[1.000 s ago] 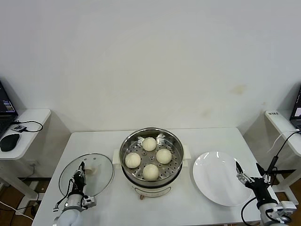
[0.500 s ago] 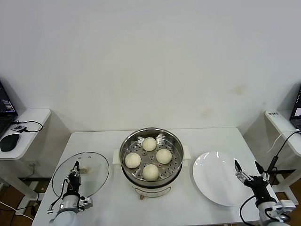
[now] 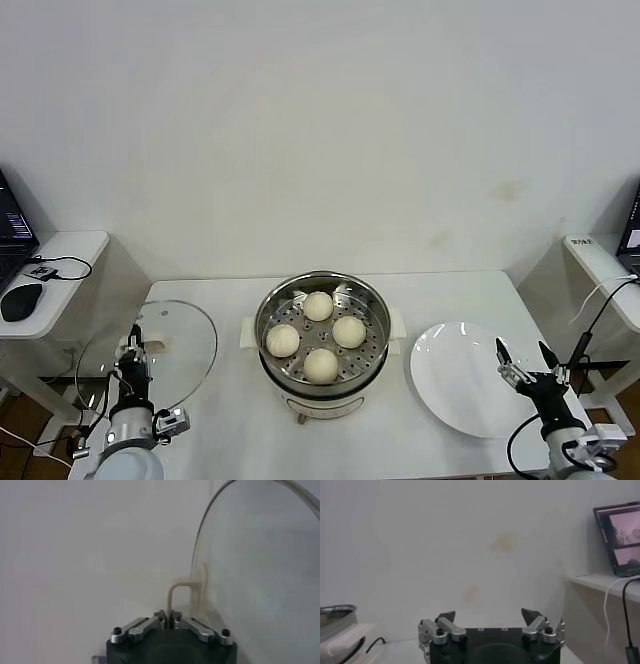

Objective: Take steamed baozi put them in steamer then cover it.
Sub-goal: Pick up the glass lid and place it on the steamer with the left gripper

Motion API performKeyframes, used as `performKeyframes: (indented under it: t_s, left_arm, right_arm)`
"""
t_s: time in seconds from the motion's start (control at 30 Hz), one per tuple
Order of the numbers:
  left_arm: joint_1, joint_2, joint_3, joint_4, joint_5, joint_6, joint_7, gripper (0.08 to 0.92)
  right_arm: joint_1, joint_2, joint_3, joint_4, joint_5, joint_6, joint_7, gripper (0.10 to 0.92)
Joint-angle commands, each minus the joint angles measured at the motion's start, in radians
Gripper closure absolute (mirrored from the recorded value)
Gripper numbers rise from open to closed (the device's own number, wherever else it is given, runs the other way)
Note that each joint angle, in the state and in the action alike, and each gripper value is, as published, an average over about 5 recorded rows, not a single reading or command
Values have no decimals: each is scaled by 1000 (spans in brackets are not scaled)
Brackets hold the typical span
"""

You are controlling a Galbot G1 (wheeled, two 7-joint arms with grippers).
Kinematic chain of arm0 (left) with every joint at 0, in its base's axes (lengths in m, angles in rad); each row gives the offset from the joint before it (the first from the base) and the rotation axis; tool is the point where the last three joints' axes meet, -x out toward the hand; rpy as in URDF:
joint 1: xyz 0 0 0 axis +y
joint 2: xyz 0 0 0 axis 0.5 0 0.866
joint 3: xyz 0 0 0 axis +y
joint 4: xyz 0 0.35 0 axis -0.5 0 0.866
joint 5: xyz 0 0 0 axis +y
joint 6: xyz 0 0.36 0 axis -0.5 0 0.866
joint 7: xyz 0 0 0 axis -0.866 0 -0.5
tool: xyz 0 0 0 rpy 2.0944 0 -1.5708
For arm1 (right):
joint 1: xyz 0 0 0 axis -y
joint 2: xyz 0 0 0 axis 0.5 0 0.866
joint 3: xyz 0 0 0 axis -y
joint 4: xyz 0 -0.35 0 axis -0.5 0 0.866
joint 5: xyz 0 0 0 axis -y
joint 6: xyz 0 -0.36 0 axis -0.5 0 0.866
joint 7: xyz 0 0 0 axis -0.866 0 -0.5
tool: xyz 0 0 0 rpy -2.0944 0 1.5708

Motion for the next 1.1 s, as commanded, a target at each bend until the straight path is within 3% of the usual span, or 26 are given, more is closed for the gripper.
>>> performKeyframes:
  t_s: [0.03,0.13,0.5,0.77,1.1]
  left_arm:
    - [15,-42,17,-336,97,66,194,871]
    - [-7,-48,39,-365,103,66,232,871]
    - [-69,-16,268,-283,32,27,211,871]
    - [-176,-1,441,-185,84,172,190,871]
    - [-266,-45,559,-102,223,272,310,871]
  right_arm:
    - [-10,7,-1,-5,-9,-1,0,203]
    - [-11,13,1,-7,-13,-5,0,203]
    - [7,49,-9,-13,-42,-9,1,203]
    - [-11,56,15,-7,-48,-4,-2,203]
    - [4,66,26,-17,-63,-13,-3,203]
